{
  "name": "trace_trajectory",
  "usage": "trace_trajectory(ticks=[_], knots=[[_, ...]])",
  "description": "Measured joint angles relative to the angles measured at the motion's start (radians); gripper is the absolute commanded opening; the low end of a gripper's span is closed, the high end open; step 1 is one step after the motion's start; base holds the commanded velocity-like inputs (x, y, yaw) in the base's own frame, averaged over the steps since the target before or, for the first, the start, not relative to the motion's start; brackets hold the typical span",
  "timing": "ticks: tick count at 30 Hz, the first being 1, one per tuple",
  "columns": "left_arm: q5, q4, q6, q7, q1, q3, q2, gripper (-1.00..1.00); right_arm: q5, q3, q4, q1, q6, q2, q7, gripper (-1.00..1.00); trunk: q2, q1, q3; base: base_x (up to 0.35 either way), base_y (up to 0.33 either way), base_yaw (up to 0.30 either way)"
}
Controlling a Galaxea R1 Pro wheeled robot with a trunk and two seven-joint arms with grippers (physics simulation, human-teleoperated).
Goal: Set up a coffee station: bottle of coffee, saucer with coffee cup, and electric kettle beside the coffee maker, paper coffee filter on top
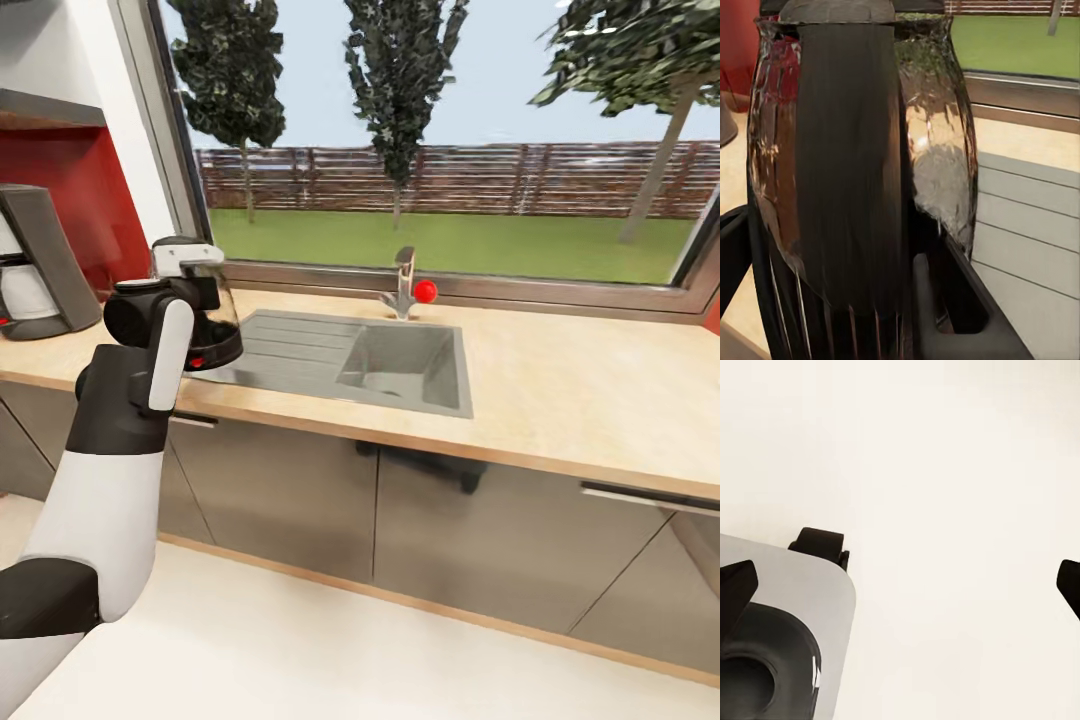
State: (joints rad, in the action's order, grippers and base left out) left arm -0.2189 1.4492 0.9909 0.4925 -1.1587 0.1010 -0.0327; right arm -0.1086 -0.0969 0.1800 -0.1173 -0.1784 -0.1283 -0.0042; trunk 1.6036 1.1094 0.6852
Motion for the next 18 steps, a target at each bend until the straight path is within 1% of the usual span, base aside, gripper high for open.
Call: trace_trajectory(ticks=[3,7,18], knots=[[-0.001,0.0,-0.001,0.0,0.0,0.001,0.0,-1.0,0.0,0.0,0.0,0.0,0.0,0.0,0.0,1.0,0.0,0.0,0.0,0.022,0.049,0.002],[-0.001,-0.001,0.0,0.0,0.0,0.001,0.0,-1.0,0.001,-0.001,0.0,0.0,0.0,0.0,0.0,1.0,0.0,0.0,0.0,0.082,0.158,0.001],[0.0,-0.001,0.0,0.0,0.0,0.001,0.0,-1.0,0.001,-0.001,0.0,0.0,0.0,0.0,0.0,1.0,0.0,0.0,0.0,0.134,0.263,0.0]])
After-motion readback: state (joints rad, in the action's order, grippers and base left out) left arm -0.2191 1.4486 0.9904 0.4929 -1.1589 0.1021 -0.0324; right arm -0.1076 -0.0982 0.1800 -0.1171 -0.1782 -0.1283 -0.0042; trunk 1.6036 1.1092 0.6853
